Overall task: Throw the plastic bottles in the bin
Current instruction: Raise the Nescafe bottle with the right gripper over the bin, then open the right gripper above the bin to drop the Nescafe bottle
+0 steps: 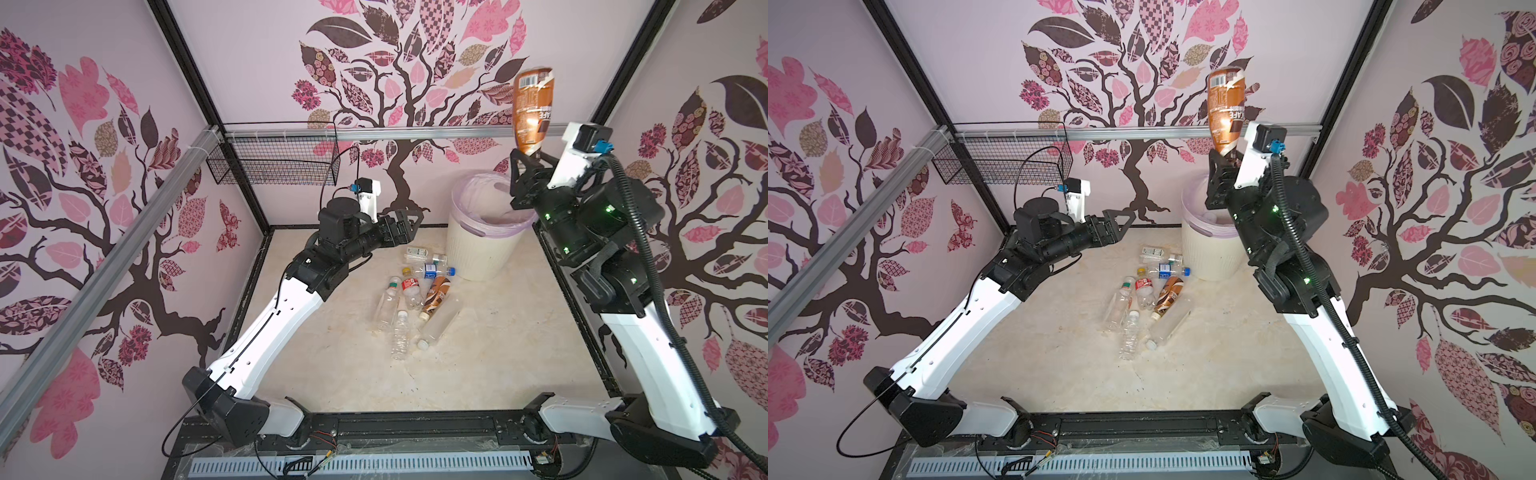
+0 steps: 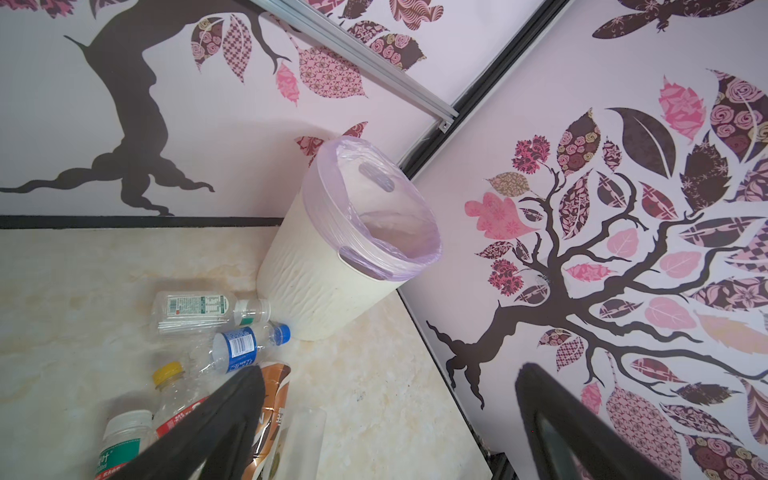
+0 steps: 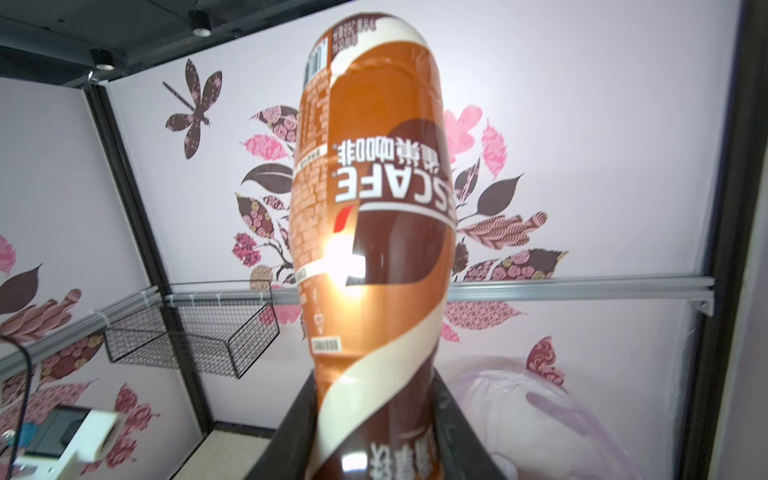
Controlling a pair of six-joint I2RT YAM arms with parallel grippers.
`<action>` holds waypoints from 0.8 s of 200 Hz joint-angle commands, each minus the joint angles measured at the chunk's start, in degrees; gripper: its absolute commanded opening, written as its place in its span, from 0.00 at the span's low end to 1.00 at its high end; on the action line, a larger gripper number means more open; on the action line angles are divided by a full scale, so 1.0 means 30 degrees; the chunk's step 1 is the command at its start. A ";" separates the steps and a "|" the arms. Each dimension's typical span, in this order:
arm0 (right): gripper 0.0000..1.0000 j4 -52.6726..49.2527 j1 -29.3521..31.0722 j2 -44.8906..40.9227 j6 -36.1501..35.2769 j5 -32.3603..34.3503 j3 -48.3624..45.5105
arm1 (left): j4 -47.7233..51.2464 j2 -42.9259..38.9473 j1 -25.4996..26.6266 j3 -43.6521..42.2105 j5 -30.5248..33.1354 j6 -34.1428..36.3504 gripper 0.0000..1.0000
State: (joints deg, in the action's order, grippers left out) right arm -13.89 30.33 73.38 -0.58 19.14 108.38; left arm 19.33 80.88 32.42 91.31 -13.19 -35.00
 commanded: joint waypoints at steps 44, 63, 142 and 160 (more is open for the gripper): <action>0.67 -0.4983 -0.4615 0.8067 0.1529 0.1538 0.3257 | 0.0575 -0.0089 -0.0055 0.0219 0.1172 0.1089 0.98; 0.93 -0.4216 -0.4605 0.7593 0.1522 0.1872 0.3051 | 0.0798 -0.0248 -0.0039 -0.0140 0.1382 0.1638 0.98; 0.99 -0.3430 -0.4601 0.5433 0.1949 0.0367 0.2712 | 0.1700 0.0704 -0.0040 0.0097 0.2740 0.2546 0.98; 1.00 -0.3421 -0.4591 0.5182 0.2224 -0.0255 0.2171 | 0.2447 0.0987 -0.0039 0.0288 0.3178 0.2573 0.98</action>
State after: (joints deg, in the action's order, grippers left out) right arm -24.27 16.53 90.15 4.58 20.82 115.46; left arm 23.07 82.26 32.34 91.15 -6.48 -28.91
